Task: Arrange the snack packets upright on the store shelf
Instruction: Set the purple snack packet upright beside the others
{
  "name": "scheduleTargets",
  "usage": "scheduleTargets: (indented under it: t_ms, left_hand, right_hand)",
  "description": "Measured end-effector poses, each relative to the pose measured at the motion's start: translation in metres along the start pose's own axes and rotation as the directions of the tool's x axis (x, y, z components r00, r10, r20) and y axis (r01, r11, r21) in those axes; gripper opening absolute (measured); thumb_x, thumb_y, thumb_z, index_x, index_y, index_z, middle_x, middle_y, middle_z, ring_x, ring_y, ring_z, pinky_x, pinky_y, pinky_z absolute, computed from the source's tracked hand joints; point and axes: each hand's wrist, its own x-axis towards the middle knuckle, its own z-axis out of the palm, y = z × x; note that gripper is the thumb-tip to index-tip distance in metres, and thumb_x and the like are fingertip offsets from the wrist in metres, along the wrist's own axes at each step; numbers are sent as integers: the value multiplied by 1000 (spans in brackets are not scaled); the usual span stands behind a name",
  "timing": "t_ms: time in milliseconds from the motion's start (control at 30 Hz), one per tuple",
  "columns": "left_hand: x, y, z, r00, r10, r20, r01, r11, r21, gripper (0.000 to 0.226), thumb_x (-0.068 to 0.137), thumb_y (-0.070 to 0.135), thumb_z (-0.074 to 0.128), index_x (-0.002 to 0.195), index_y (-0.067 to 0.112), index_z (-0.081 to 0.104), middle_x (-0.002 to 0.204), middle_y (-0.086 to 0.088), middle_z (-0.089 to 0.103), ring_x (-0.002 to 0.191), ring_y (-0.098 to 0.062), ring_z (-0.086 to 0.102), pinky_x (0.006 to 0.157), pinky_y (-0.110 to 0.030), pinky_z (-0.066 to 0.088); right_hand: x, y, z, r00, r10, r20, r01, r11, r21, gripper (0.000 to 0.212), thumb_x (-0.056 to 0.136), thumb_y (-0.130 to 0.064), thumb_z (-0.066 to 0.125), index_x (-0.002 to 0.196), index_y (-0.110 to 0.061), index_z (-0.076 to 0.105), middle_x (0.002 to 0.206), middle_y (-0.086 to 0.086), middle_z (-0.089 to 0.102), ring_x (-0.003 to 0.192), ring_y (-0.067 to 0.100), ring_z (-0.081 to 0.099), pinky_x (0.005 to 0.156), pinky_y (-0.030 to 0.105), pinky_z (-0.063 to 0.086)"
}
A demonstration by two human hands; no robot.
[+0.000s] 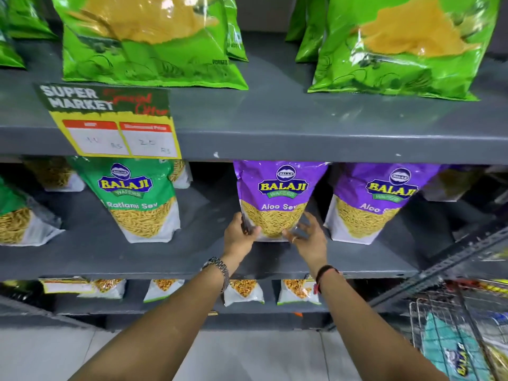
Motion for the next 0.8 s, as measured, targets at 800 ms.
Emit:
scheduleTargets:
  t_ms: [800]
  left_hand:
    - [-10,73,180,977,21,213,-32,998,51,59,57,58,61,98,16,66,98,-10,74,94,-27,68,83,-49,56]
  right_hand:
    - [31,52,-162,973,94,-211,0,913,408,50,90,-47,46,130,-18,46,133,6,58,122,21,55,108,43,41]
